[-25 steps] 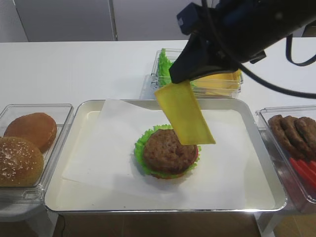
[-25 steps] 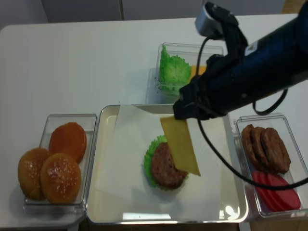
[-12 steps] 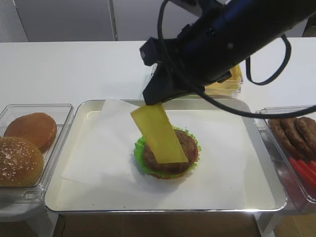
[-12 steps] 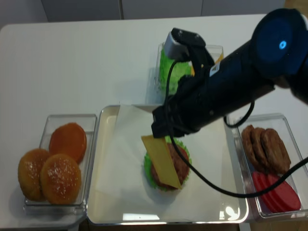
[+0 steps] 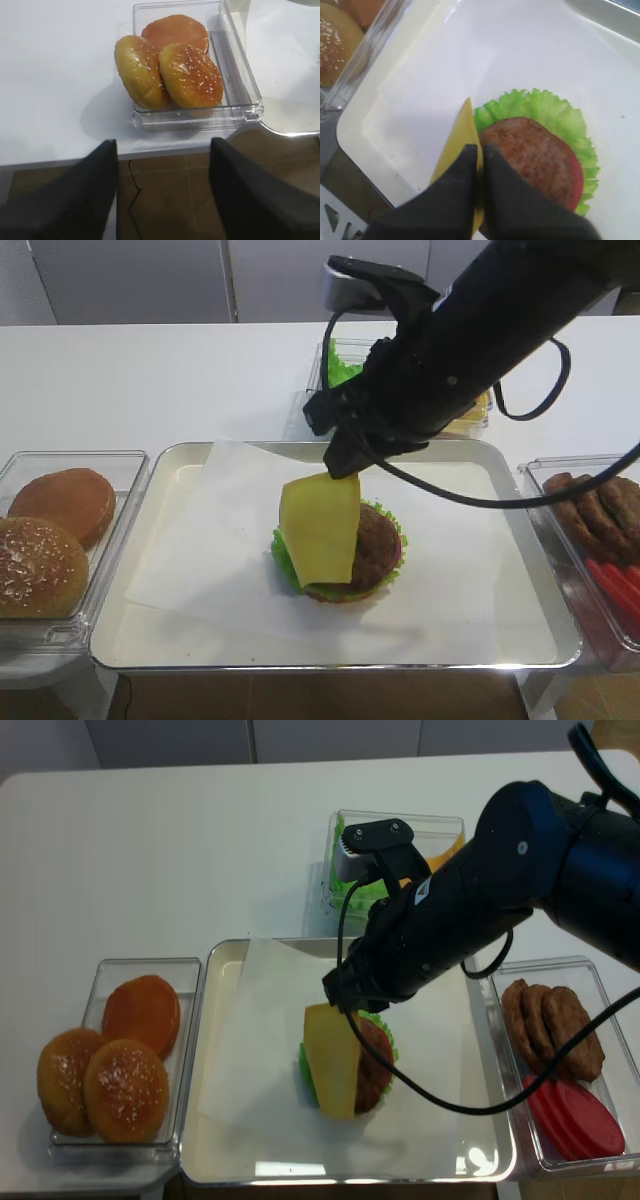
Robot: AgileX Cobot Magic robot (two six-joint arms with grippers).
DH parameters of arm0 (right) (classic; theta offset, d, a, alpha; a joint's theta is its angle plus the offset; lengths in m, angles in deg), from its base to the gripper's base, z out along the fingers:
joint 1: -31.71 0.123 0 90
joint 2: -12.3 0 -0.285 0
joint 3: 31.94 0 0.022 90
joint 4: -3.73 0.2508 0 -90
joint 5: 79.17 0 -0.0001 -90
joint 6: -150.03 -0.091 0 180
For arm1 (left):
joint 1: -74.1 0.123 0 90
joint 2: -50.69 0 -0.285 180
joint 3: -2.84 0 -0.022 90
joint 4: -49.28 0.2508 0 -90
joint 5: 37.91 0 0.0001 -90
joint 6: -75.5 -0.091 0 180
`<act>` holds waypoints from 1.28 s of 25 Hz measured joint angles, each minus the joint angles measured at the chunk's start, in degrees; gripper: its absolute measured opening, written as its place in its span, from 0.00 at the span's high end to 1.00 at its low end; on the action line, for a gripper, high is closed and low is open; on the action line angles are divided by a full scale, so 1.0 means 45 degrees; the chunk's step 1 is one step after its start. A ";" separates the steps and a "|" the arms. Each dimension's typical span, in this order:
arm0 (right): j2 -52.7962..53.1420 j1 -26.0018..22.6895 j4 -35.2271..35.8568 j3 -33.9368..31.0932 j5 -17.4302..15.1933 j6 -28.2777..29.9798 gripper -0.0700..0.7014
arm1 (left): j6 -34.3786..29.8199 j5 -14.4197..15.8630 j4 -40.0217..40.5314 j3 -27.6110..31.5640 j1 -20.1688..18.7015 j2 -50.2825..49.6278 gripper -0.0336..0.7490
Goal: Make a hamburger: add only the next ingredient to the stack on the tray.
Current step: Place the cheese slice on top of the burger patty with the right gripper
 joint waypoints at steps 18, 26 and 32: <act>-0.0026 0.0000 -0.3012 0.0000 0.0000 -0.0068 0.86 | 0.0000 0.0000 0.0000 0.0000 0.0000 0.0000 0.41; -0.0026 0.0000 -0.3019 0.0000 0.0257 -0.0068 0.86 | 0.0000 0.0000 0.0000 0.0000 0.0000 0.0000 0.41; -0.0438 0.0000 -0.2723 0.0000 0.0466 -0.0068 0.86 | 0.0000 0.0000 0.0000 0.0000 0.0000 0.0000 0.41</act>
